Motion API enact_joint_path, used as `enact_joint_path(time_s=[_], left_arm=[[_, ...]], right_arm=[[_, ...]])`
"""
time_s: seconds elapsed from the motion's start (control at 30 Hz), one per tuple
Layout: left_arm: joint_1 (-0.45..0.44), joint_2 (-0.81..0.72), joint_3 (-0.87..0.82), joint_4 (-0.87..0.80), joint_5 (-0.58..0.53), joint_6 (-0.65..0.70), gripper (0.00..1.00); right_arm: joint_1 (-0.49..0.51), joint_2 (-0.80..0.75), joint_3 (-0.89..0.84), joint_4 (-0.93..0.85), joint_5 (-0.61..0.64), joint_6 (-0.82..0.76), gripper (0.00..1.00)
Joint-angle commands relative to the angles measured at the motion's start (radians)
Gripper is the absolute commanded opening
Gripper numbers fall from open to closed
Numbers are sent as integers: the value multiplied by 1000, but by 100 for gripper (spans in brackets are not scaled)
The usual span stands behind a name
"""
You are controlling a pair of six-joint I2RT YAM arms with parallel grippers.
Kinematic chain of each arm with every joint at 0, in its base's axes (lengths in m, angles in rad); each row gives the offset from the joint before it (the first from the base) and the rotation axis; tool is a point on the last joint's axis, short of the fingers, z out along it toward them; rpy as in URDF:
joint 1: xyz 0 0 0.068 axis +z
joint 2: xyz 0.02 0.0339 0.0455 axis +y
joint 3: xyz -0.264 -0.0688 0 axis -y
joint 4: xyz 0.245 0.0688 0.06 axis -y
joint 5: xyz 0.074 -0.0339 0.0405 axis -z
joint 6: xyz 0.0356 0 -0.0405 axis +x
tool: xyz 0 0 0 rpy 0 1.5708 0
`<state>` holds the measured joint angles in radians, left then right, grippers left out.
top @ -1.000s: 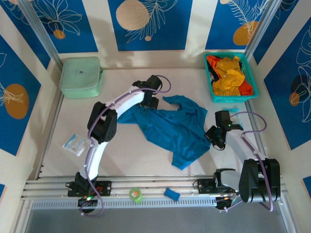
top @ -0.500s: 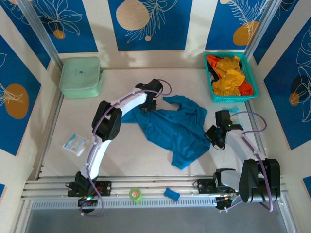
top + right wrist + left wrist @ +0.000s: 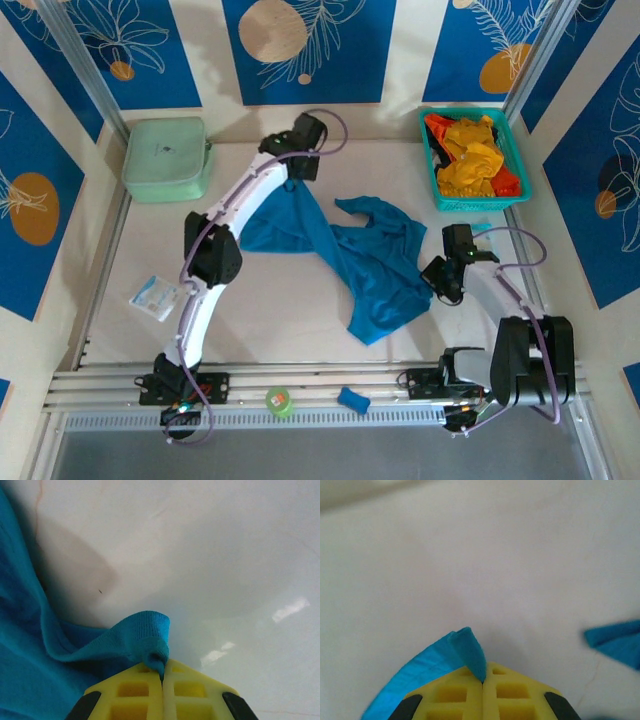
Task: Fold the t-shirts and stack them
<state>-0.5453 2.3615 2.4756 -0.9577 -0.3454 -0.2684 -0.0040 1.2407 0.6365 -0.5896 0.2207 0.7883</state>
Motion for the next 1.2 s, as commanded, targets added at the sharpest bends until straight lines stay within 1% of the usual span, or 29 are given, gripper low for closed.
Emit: enact_joint_path(time_s=[0.0, 0.07, 0.17, 0.27, 0.37, 0.53, 0.7, 0.8, 0.83, 0.9, 0.93, 0.97, 1.0, 1.03, 1.07, 1.1, 1.13, 1.17], left_arm=[[19, -54, 170, -98, -36, 71, 0], [18, -131, 170, -114, -19, 77, 0], [8, -293, 62, -114, 29, 75, 0], [-28, -474, -136, -100, 36, 77, 0], [-82, -649, -359, -89, 44, 48, 0], [-213, -904, -713, -91, 71, -84, 0], [-336, -1037, -1017, -71, 144, -242, 0], [-363, -1061, -1207, -8, 157, -313, 0], [-363, -1060, -1264, 22, 144, -327, 0], [-362, -1042, -1341, 54, 67, -355, 0], [-359, -1019, -1360, 60, 27, -363, 5], [-357, -992, -1366, 58, 2, -372, 13], [-354, -962, -1364, 59, -12, -377, 19], [-353, -927, -1358, 64, -11, -374, 28], [-352, -903, -1350, 69, -3, -370, 44], [-354, -877, -1336, 76, 13, -362, 63], [-353, -856, -1321, 83, 28, -349, 76], [-353, -844, -1306, 84, 31, -339, 85]], right_arm=[[-21, 56, 73, 30, -1, -35, 0], [-41, 104, 106, 45, 2, -51, 0], [-71, 180, 150, 73, 8, -70, 0], [-91, 256, 193, 89, 3, -85, 0], [-103, 311, 235, 94, -17, -95, 0], [-106, 344, 269, 87, -9, -101, 0], [-108, 356, 275, 85, -18, -102, 0], [-106, 364, 276, 86, -29, -102, 0], [-105, 365, 275, 86, -34, -100, 0], [-102, 364, 272, 85, -42, -99, 0], [-100, 362, 270, 82, -43, -100, 0], [-98, 360, 269, 79, -43, -100, 0], [-96, 355, 267, 75, -44, -101, 0], [-96, 348, 264, 70, -43, -101, 0], [-96, 341, 260, 68, -41, -103, 0], [-97, 333, 258, 64, -40, -104, 0], [-98, 325, 259, 57, -38, -106, 0], [-99, 318, 258, 51, -35, -109, 0]])
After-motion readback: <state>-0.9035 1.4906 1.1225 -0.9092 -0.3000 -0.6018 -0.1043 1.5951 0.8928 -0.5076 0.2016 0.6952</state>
